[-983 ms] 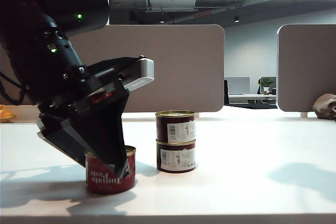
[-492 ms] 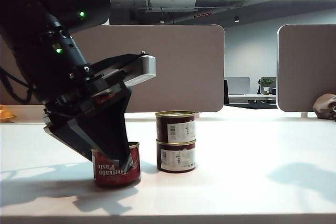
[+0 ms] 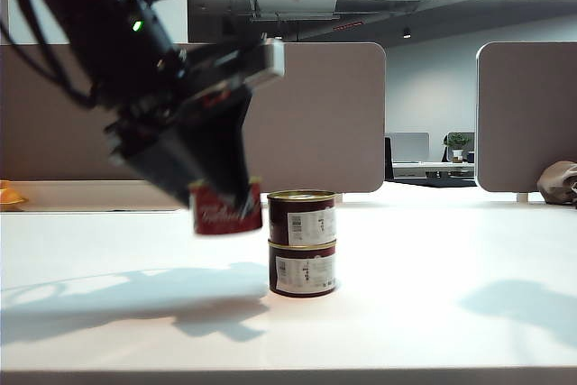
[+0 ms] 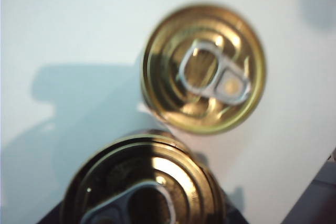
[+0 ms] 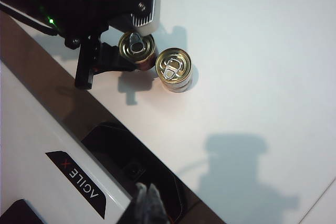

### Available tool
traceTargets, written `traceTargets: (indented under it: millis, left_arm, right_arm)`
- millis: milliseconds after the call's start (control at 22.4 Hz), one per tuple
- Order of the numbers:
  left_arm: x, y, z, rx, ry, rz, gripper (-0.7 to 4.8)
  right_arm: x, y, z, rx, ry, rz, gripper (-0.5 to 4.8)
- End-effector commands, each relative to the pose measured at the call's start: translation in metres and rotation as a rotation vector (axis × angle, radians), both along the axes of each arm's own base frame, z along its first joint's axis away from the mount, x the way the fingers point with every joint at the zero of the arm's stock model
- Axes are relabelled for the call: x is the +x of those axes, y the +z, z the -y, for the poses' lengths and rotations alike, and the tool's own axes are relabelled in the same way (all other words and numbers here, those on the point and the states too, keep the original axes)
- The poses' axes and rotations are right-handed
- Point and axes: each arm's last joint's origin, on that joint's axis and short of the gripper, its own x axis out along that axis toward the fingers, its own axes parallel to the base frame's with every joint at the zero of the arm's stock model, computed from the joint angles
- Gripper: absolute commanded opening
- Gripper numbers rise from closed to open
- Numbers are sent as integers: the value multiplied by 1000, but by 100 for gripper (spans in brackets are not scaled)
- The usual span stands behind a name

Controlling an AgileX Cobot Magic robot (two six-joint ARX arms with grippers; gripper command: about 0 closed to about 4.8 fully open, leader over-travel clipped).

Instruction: Pick up the cans one by one and stack them together.

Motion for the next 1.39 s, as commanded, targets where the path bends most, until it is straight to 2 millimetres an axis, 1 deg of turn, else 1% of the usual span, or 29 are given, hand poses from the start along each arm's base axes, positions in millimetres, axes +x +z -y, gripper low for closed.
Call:
traceTargets:
  millis: [45, 223, 358, 447, 939, 1162, 1296, 1386]
  left_arm:
    - [2, 15, 1, 4, 4, 8, 269]
    - [5, 31, 3, 10, 11, 31, 269]
    - [8, 44, 5, -16, 12, 59, 269]
    - [9, 48, 7, -29, 12, 75, 269]
    - [14, 53, 12, -57, 0, 93, 269]
    - [22, 61, 22, -45, -26, 93, 269]
    - [23, 60, 30, -19, -57, 80, 269]
    - [24, 56, 36, -9, -73, 67, 269]
  right_arm:
    - [-1, 2, 1, 10, -2, 13, -3]
    - [-1, 2, 1, 10, -2, 14, -3]
    - [-1, 2, 1, 11, -1, 13, -3]
    - [-1, 2, 1, 10, -1, 12, -3]
    - [-1, 1, 1, 3, -1, 5, -3]
    - [-1, 1, 1, 3, -2, 4, -3]
    - [-2, 2, 2, 6, -2, 6, -3]
    - [-3, 2, 2, 6, -2, 6, -3]
